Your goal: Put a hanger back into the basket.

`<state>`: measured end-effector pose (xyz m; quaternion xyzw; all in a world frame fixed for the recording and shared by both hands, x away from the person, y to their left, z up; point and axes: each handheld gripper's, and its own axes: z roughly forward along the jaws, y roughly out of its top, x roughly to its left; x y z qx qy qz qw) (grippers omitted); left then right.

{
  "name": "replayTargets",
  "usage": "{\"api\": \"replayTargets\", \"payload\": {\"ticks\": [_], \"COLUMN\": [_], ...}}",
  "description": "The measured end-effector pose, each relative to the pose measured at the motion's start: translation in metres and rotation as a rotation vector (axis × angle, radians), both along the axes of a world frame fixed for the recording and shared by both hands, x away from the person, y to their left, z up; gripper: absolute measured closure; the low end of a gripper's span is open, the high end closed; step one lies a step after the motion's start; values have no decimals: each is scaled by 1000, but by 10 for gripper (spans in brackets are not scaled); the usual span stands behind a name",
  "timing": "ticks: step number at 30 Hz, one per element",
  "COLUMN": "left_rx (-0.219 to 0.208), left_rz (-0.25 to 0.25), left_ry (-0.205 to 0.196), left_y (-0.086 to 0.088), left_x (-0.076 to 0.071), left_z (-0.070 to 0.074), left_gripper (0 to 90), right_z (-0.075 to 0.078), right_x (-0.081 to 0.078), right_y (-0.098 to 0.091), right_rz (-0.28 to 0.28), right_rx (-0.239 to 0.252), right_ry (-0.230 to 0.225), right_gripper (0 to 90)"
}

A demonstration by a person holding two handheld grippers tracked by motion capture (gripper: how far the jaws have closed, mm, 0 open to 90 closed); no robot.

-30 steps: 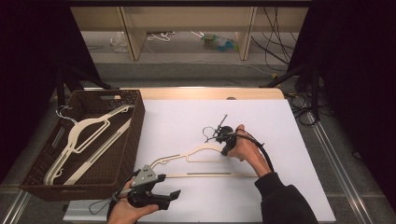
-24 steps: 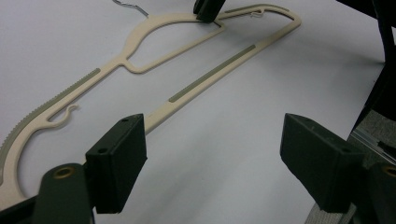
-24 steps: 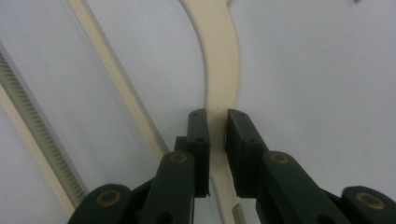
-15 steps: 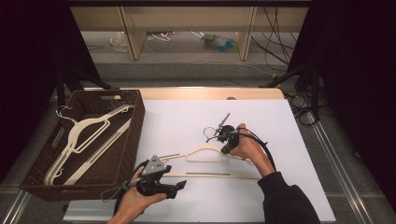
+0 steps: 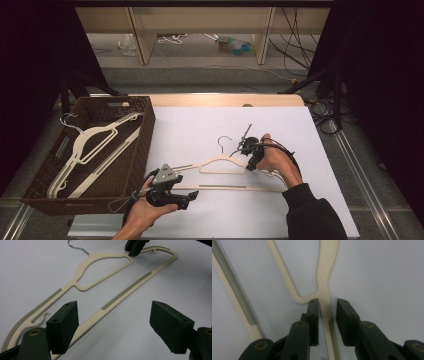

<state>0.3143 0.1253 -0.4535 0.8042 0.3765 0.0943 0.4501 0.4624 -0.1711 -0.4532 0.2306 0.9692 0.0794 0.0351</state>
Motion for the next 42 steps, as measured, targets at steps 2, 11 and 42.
{"api": "replayTargets", "payload": {"ticks": [2,11,42], "left_rx": [8,7,24], "left_rz": [0,4,30], "left_ry": [2,1,-1], "left_y": [1,4,-7], "left_x": [0,1,29], "left_z": [1,1,2], "left_gripper": [233,234,238], "right_z": [0,0,17], "right_x": [0,0,3], "right_y": [-2,-3,-1], "right_rz": [-3,60,274], "right_rx": [-1,-27,-87], "right_ry": [0,30,-10], "right_gripper": [678,669,806]}}
